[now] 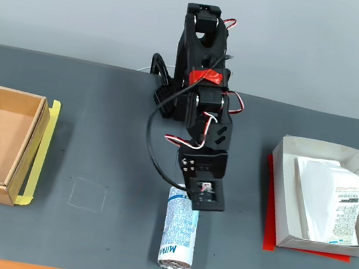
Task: Pick the can and put it in the brown box
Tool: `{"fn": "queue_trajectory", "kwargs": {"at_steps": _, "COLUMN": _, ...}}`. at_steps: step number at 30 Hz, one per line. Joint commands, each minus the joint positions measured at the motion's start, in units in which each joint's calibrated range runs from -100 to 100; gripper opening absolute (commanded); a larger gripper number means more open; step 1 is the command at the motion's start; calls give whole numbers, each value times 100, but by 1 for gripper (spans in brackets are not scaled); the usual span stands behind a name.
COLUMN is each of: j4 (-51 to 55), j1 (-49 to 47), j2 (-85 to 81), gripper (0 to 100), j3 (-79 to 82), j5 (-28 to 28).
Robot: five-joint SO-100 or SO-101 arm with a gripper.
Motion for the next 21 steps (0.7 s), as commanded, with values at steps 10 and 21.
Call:
{"fn": "queue_trajectory", "kwargs": {"at_steps": 10, "j4": -14, "j1": 2, "j2": 245, "gripper": 37, "j3": -324, "j5": -22}}
{"fn": "queue_trajectory", "kwargs": {"at_steps": 21, "j4": -22, "j1": -14, "j2": 915, "gripper": 39, "j3": -1048, "j5": -43}}
